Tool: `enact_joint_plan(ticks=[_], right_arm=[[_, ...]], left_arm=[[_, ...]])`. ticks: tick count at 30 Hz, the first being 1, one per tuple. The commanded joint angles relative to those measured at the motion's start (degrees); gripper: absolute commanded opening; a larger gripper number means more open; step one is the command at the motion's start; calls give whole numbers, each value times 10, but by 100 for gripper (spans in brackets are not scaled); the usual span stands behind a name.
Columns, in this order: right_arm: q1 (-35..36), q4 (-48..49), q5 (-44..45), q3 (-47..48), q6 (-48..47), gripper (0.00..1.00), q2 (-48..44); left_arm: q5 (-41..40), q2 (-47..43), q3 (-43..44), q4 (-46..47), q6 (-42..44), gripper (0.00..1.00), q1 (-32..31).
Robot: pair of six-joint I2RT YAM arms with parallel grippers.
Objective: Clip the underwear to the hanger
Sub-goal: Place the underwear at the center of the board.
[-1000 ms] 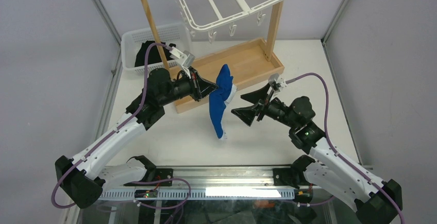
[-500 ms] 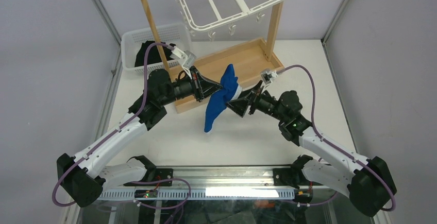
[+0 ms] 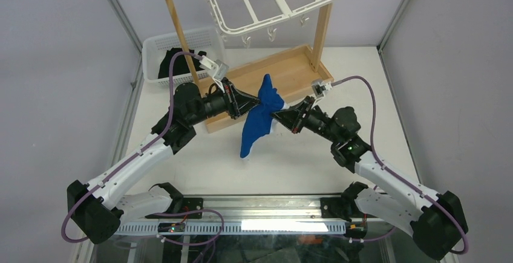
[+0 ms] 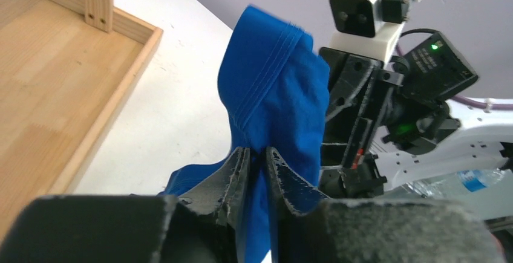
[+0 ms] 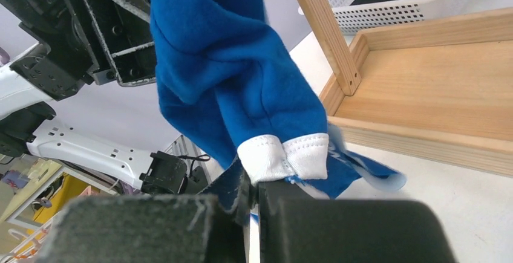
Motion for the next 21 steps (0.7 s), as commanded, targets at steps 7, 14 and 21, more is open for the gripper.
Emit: enact_joint_plan(ticks=[7, 14, 21], right_arm=[[0, -330, 246, 180, -213, 0, -108], [-3, -511, 424, 384, -363, 0, -41], [-3, -597, 358, 439, -438, 0, 32]], left_arm=[[-15, 86, 82, 85, -27, 46, -7], [-68, 110, 137, 42, 11, 63, -6], [-236, 24, 115, -60, 48, 75, -5]])
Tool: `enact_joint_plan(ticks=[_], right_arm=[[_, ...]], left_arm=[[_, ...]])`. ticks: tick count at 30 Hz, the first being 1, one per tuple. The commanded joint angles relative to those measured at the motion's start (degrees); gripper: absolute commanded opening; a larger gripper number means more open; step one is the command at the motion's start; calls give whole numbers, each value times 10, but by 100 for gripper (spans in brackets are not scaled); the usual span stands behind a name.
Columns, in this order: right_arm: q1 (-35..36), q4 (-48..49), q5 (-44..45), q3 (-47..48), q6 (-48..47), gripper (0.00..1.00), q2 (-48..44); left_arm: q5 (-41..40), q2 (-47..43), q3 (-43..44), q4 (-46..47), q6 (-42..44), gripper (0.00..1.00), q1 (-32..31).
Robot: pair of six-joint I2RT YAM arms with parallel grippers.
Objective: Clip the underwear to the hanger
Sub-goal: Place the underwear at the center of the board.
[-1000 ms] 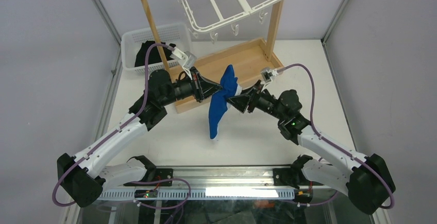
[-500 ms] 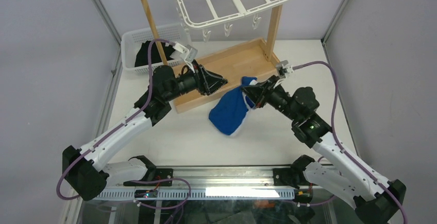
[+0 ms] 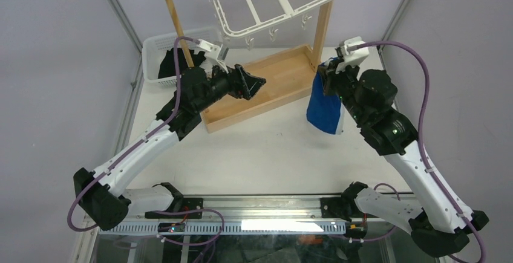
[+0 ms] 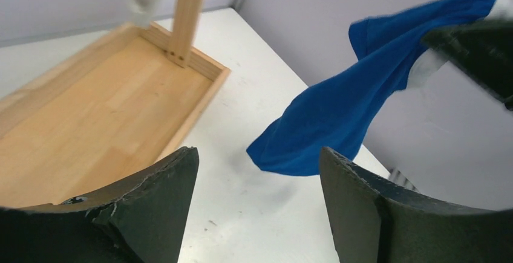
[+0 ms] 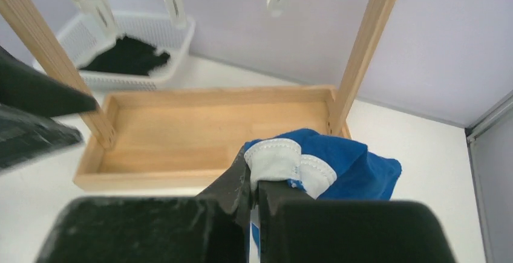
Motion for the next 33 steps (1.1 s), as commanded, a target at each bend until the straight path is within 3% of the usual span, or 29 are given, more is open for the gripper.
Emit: enact_joint_plan(ticks=[1, 4, 9, 13, 16, 19, 26, 30, 33], right_arm=[[-1, -89, -93, 9, -54, 0, 49], [39, -65, -207, -38, -9, 0, 96], [220, 53, -204, -135, 45, 1, 199], [308, 140, -263, -151, 83, 56, 292], [316, 189, -280, -163, 104, 73, 287], [304, 179, -224, -173, 92, 79, 243], [136, 95, -161, -192, 114, 78, 172], [38, 62, -110, -209, 159, 71, 184], [-18, 48, -132, -220, 186, 70, 220]], left_arm=[[-147, -86, -2, -67, 30, 75, -5], [-213, -131, -37, -115, 17, 76, -5], [-270, -214, -101, -165, -10, 78, -5], [-312, -245, -134, -194, -26, 82, -5], [-333, -243, -136, -220, -33, 84, -5], [-344, -238, -140, -234, -42, 86, -5], [-293, -181, -151, -246, -85, 84, -5], [-249, -130, -171, -235, -108, 80, -15], [-249, -91, -191, -208, -109, 81, -43]])
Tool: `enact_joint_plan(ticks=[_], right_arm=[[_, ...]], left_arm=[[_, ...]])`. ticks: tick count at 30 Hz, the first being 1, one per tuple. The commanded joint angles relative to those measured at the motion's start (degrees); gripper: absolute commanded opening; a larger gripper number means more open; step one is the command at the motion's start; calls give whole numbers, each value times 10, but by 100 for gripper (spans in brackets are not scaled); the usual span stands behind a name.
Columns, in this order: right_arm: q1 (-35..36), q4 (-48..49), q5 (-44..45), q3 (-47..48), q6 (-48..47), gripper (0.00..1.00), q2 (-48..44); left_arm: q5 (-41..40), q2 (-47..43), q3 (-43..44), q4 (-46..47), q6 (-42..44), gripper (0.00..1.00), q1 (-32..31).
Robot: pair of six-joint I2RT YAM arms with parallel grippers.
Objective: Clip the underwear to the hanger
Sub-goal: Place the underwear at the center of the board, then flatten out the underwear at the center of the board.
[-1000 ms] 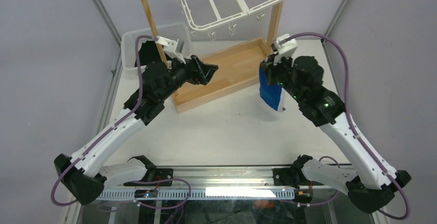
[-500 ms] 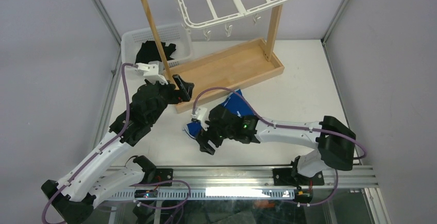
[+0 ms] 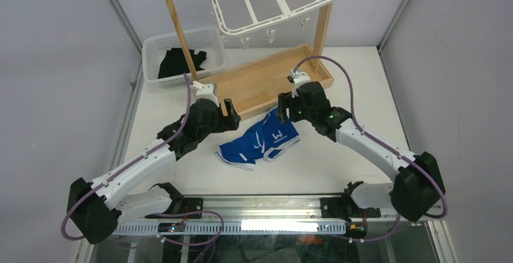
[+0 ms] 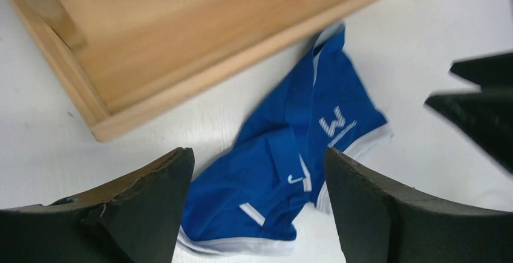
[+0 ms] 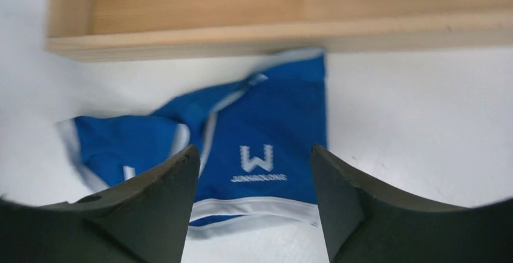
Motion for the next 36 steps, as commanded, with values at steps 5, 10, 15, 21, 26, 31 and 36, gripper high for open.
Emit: enact_joint_plan(ticks=[5, 10, 15, 21, 26, 31, 36], right_arm=[[-76, -28, -34, -39, 74, 70, 93], [-87, -6, -45, -75, 100, 70, 104], [-94, 19, -57, -104, 115, 70, 111], [-95, 24, -59, -115, 120, 70, 118], [-96, 26, -62, -123, 121, 68, 115], [-97, 32, -67, -132, 122, 68, 110], [-96, 36, -75, -133, 119, 68, 106]], left_arm=[[28, 118, -17, 77, 5, 82, -95], [10, 199, 14, 74, 15, 80, -148], [-54, 247, 28, 65, -4, 78, -196], [-111, 319, 52, 50, -17, 74, -221], [-161, 348, 76, 23, -33, 68, -222], [-173, 287, 64, 37, -16, 74, -222], [-64, 214, 53, 74, 94, 84, -173]])
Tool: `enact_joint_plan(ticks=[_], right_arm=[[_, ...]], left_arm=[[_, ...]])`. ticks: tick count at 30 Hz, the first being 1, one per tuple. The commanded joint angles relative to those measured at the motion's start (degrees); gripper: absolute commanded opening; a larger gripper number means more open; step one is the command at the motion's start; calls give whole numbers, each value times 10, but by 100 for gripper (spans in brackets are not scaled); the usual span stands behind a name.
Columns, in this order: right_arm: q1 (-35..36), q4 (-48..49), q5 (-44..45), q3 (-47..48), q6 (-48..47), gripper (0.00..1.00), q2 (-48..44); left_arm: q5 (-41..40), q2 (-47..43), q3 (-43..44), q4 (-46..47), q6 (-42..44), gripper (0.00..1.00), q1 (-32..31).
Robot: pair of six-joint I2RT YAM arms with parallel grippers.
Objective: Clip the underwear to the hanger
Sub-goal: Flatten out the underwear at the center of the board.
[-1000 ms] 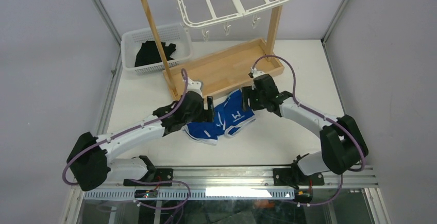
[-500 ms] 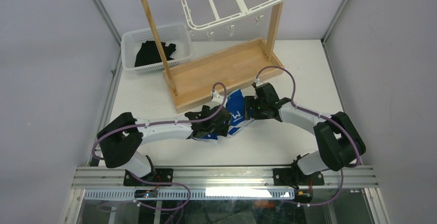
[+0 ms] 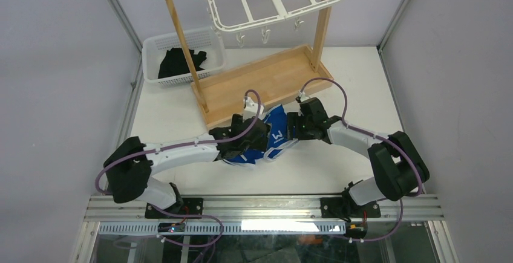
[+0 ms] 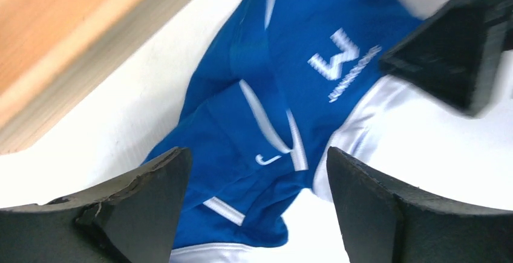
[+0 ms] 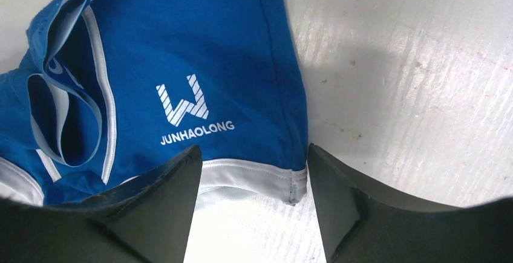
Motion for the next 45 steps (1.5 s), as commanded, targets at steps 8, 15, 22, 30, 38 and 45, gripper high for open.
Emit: enact_joint_plan(ticks=[8, 15, 22, 30, 38, 45], right_arm=[[-4, 18, -21, -18, 5, 68, -31], [-4, 15, -30, -28, -4, 68, -42], [-3, 28, -44, -30, -2, 68, -31], [-4, 30, -45, -26, -3, 68, -24], [-4, 23, -42, -19, -9, 67, -17], [-4, 23, -41, -14, -9, 53, -5]], left_arm=[[265, -46, 51, 32, 192, 71, 106], [247, 22, 64, 29, 220, 59, 115], [235, 60, 63, 35, 213, 56, 139], [226, 87, 66, 52, 209, 51, 139], [218, 105, 75, 55, 201, 19, 141], [139, 54, 47, 50, 162, 0, 140]])
